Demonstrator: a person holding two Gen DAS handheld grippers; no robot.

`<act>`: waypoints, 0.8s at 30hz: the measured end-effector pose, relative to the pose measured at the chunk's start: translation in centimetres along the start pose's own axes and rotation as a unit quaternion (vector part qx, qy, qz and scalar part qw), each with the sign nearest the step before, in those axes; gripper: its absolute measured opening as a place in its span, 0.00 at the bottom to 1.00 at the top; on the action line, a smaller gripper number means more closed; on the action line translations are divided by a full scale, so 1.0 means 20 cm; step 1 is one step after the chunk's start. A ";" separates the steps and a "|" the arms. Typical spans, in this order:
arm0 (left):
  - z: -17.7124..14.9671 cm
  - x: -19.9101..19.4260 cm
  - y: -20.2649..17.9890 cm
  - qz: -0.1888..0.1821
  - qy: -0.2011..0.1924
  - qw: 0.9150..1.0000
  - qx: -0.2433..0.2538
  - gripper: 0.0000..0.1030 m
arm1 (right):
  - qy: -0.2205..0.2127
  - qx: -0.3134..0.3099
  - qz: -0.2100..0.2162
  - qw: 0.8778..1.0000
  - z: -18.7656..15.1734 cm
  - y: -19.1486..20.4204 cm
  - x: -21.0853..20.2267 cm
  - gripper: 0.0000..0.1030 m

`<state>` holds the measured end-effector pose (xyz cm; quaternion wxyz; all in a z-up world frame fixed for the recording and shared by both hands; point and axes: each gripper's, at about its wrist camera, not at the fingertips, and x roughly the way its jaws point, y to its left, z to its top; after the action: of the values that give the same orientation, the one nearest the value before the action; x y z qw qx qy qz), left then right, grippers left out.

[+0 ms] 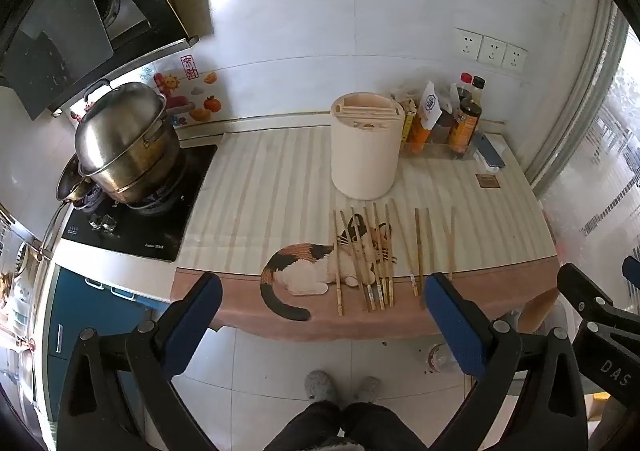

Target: Organize utensils

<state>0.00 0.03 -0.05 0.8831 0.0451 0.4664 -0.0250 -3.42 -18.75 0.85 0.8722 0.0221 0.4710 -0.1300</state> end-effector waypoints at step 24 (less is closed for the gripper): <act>0.03 -0.02 -0.02 -0.007 -0.001 1.000 0.003 1.00 | -0.002 -0.002 -0.005 1.000 0.00 -0.01 -0.02 1.00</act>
<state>0.29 -0.45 0.51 0.8831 0.0446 0.4660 -0.0328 -3.72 -18.93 1.25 0.8726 0.0182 0.4696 -0.1334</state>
